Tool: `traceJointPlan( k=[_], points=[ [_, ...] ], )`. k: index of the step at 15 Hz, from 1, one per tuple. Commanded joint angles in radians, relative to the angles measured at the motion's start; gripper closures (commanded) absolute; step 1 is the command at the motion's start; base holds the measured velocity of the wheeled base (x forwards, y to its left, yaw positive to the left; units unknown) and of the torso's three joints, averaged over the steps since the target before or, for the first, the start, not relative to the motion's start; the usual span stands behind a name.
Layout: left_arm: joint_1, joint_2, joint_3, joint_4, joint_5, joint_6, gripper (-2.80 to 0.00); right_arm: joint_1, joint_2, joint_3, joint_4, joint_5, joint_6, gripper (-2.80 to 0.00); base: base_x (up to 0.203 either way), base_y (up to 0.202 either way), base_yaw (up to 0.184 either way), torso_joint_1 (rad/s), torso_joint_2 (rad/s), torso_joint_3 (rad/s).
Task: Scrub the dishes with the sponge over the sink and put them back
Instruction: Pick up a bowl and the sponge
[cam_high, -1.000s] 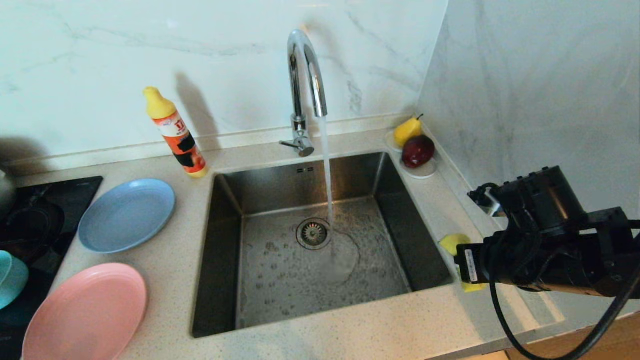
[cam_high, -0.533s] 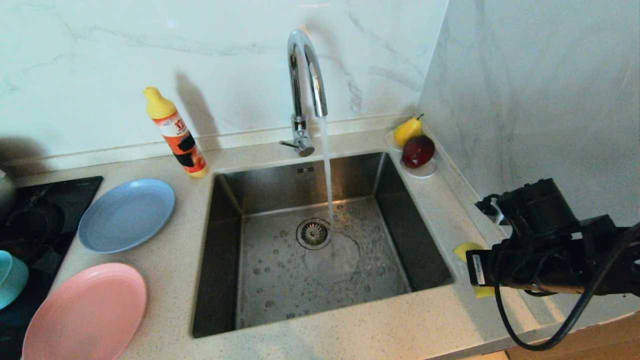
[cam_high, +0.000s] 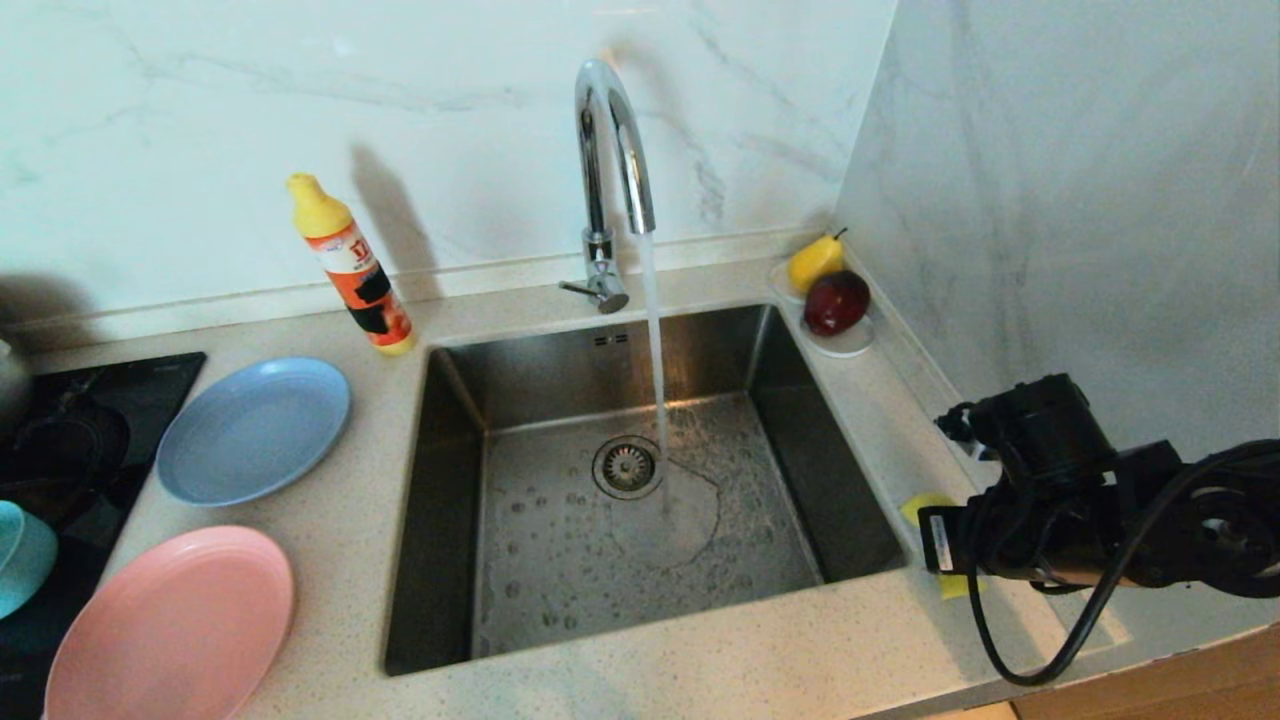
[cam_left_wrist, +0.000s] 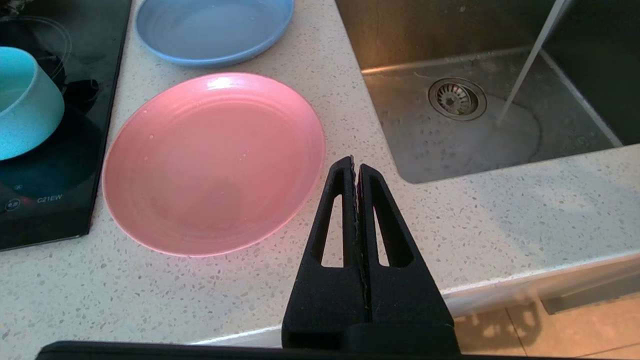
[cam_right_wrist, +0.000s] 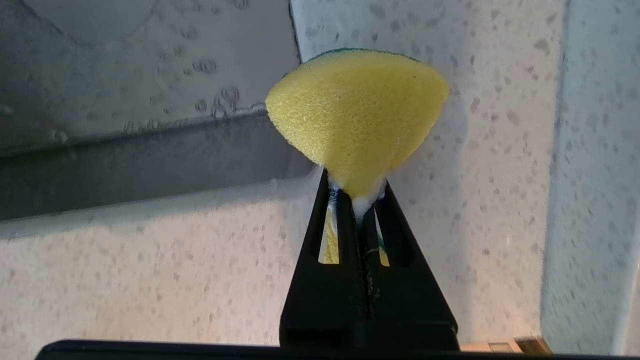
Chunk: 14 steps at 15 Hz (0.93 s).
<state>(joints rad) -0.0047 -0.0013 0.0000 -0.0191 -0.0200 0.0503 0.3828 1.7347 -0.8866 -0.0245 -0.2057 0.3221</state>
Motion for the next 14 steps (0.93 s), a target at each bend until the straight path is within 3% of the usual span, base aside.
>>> traceJointPlan(
  k=[1, 11, 12, 14],
  points=[
    [0.0, 0.0, 0.012, -0.001, 0.0, 0.0, 0.0, 0.001, 0.016, 0.001, -0.012, -0.001, 0.003, 0.0, 0.0, 0.0, 0.0, 0.0, 0.0, 0.0],
    [0.0, 0.0, 0.012, -0.001, 0.0, 0.0, 0.0, -0.015, 0.041, 0.001, -0.027, -0.002, 0.005, 0.0, 0.0, 0.0, 0.0, 0.0, 0.0, 0.0],
    [0.0, 0.0, 0.012, -0.001, 0.0, 0.0, 0.0, -0.015, 0.044, 0.002, -0.038, -0.001, 0.005, -2.8, 0.0, 0.0, 0.0, 0.0, 0.0, 0.0],
    [0.0, 0.0, 0.012, -0.001, 0.0, 0.0, 0.0, -0.013, 0.043, -0.001, -0.04, -0.001, 0.006, -2.8, 0.0, 0.0, 0.0, 0.0, 0.0, 0.0]
  ],
)
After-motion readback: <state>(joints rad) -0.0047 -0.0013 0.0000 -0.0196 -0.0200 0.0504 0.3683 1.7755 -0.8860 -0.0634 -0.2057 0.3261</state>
